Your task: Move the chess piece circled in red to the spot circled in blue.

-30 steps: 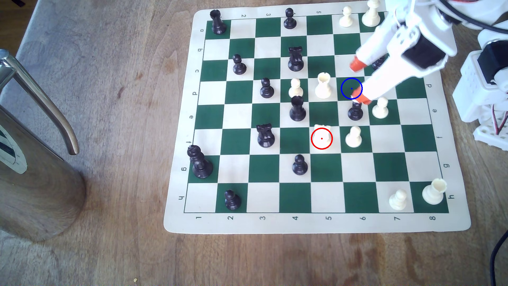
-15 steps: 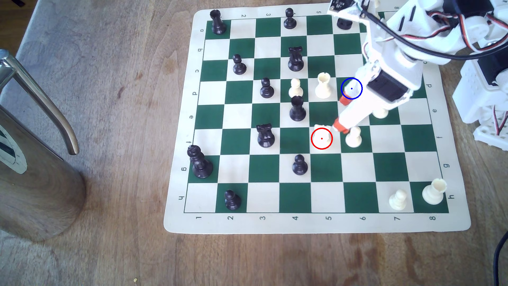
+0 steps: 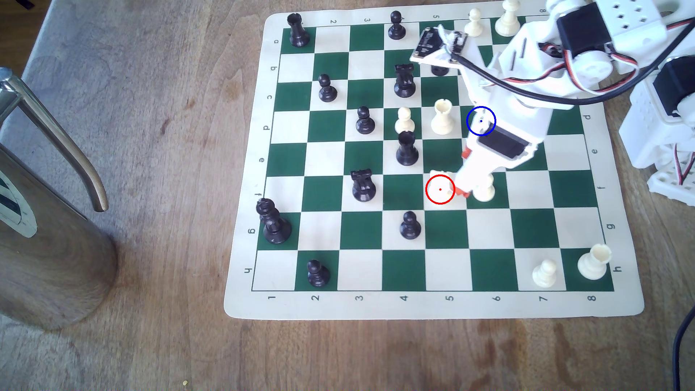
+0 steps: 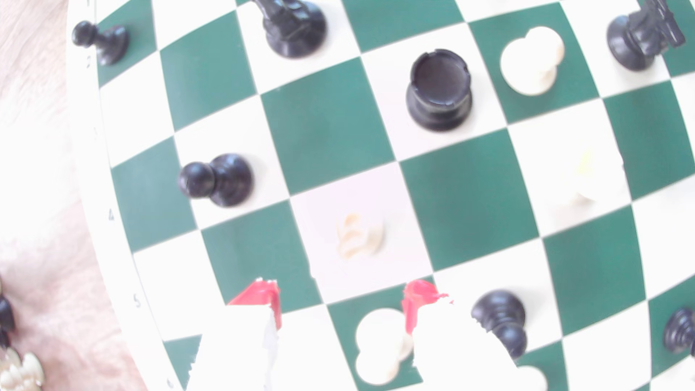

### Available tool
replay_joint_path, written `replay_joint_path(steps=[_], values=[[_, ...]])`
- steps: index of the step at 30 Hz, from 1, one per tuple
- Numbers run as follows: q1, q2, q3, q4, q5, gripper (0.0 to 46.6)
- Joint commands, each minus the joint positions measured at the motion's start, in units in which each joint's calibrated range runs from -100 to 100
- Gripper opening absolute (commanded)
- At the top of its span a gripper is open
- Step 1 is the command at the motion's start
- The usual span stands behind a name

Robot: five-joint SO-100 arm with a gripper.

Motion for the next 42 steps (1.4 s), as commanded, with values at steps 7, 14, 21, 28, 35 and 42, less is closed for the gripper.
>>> replay_joint_path(steps=[7,14,21,28,35,42], values=[[-0.4,7.36,-13.56,-0.28,-0.1,15.9],[-0.56,12.46,-16.28,-0.19,0.0,14.2],[-1.34,13.31,-16.09,0.13,0.24,7.5],[-3.21,13.73,-15.55,0.13,0.39,0.3],[-3.61,13.48,-16.82,0.38,0.39,0.2],[-0.71,9.57,-21.26,5.95,1.12,0.2]])
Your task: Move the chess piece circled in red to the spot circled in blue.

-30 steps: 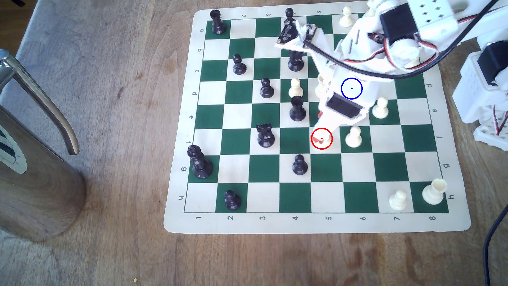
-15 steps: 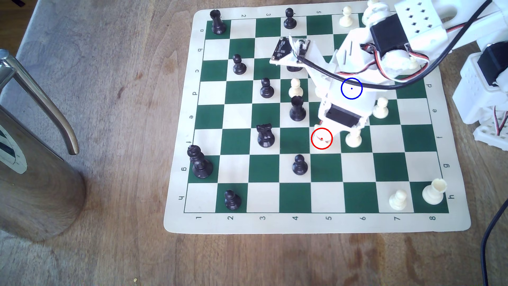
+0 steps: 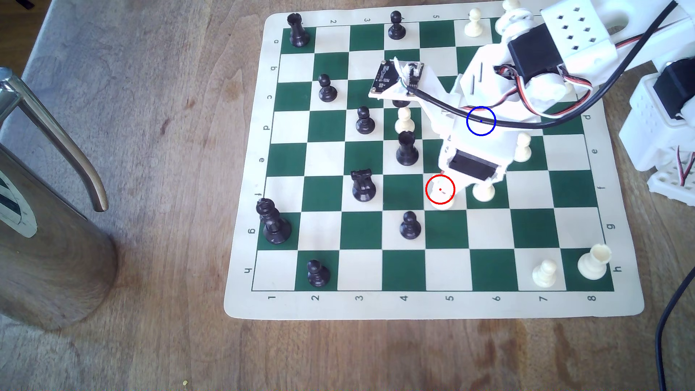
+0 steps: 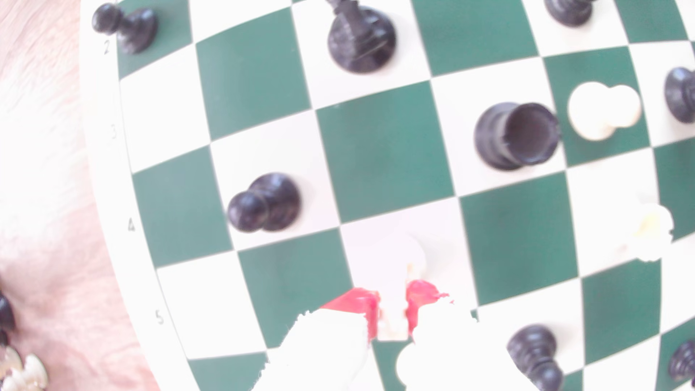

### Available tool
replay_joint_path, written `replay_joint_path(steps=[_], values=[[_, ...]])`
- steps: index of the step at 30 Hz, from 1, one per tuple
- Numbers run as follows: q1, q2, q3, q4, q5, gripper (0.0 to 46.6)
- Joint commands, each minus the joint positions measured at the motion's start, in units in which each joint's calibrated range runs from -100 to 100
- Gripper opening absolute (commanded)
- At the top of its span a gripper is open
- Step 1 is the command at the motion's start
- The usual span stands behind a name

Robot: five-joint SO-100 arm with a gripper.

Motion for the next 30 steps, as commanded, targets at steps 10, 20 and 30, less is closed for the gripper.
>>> replay_joint_path(steps=[10,20,30], values=[[7.87,-13.51,-15.87,17.98,2.39,0.2],[17.42,-19.79,-6.35,19.21,5.47,0.2],[20.7,-19.28,3.9,13.64,6.59,0.2]])
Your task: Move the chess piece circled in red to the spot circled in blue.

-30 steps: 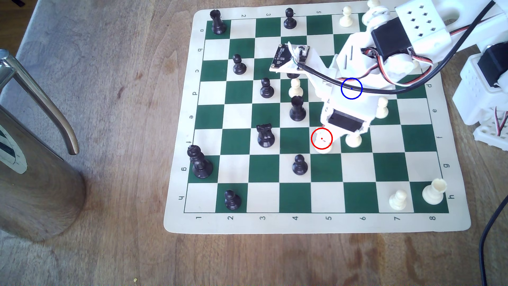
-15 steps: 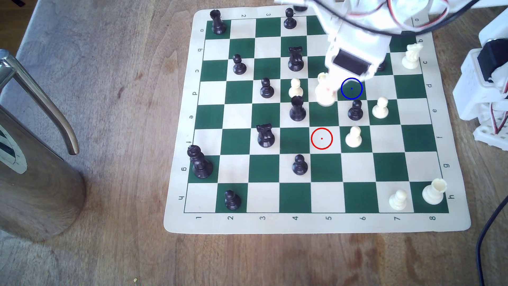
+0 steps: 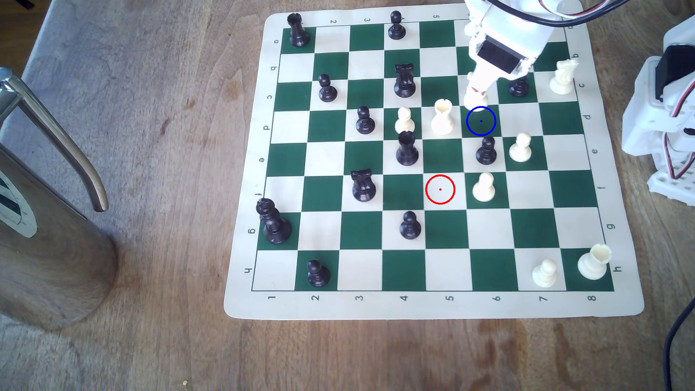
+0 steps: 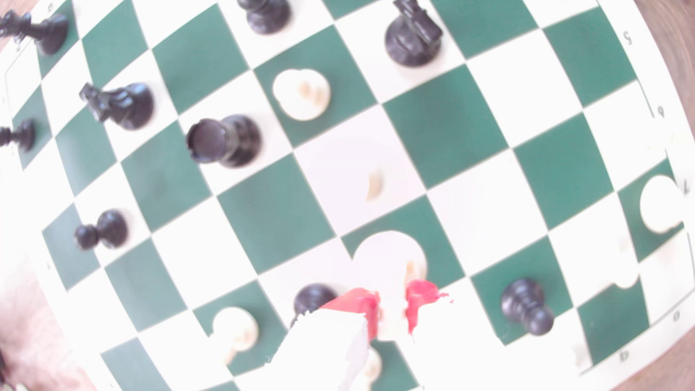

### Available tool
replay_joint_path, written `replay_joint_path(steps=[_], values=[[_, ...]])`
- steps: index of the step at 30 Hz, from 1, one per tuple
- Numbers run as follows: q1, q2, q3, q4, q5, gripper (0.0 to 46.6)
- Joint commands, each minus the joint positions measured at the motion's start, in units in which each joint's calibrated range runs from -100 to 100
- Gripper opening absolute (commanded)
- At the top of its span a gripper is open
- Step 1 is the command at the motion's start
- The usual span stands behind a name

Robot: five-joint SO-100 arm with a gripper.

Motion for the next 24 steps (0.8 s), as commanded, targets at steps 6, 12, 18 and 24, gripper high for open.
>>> replay_joint_path(steps=[6,12,18,24], values=[[1.73,0.7,3.63,-5.42,0.34,0.2],[1.49,3.84,5.27,-8.78,0.29,0.2],[1.42,5.71,6.72,-11.4,0.24,0.2],[0.95,7.07,6.72,-12.05,0.39,0.2]])
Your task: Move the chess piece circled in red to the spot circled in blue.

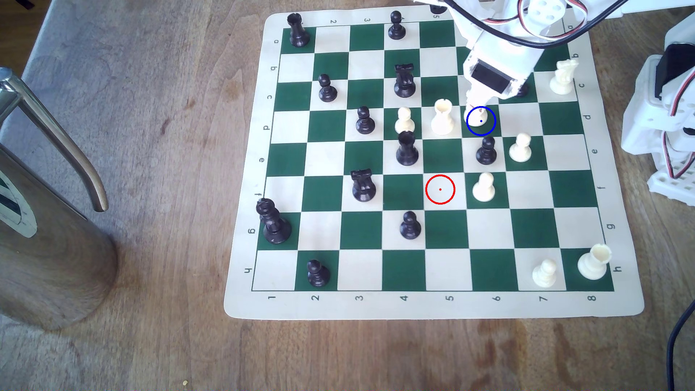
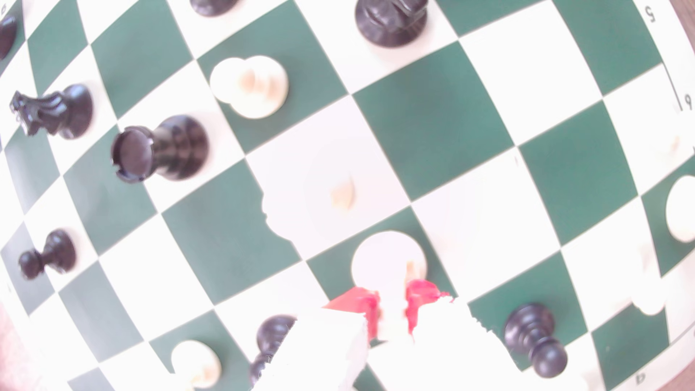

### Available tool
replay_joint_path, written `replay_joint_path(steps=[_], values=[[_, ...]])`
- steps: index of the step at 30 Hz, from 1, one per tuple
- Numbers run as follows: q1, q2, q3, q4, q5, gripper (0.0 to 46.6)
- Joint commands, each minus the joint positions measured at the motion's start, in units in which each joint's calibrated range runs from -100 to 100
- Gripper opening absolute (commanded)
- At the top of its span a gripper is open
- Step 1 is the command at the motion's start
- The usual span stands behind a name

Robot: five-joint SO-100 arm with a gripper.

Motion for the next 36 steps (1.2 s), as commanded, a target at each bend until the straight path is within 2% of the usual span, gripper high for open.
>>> replay_joint_path(steps=[1,26,31,34,36], values=[[-0.98,0.28,-0.69,-0.9,0.1,0.2],[-1.68,0.2,0.39,0.57,0.0,0.2],[-1.37,-0.9,0.48,1.55,-0.05,2.6],[-1.37,-1.16,0.58,1.63,-0.2,5.8],[-1.37,-1.33,0.58,2.13,-0.15,12.8]])
